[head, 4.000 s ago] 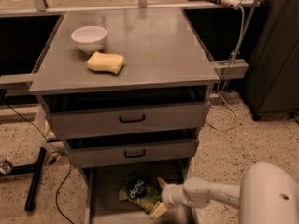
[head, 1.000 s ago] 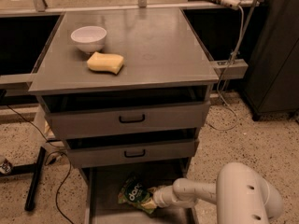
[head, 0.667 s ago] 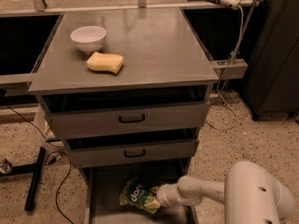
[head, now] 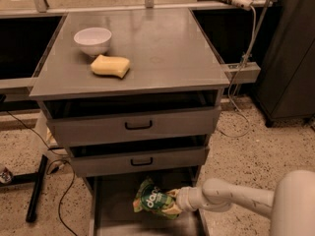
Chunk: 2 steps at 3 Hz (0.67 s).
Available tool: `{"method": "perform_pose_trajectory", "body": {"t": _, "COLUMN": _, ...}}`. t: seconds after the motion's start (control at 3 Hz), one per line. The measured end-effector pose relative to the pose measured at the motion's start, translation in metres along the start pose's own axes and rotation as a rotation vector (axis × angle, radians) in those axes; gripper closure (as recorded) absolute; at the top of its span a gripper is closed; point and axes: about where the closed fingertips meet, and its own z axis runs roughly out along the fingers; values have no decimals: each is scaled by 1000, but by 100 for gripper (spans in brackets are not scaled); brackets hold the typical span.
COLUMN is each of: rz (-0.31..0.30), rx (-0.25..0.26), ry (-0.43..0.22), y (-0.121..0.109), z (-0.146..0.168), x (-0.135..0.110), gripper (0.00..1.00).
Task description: Pick green rice chip bag from bottom drawer and place on counter
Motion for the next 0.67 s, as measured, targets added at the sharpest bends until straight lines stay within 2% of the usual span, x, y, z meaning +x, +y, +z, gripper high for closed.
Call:
{"method": "perform_pose_trajectory", "body": {"t": 0.33, "rz": -67, "rx": 26, "ry": 19, "y": -7, "z": -67, "x": -30, "gripper": 100}}
{"method": "perform_pose_trajectory", "body": {"t": 0.67, "rz": -114, "rx": 56, "ry": 25, "y": -22, "z": -146, "x": -66, "gripper": 100}}
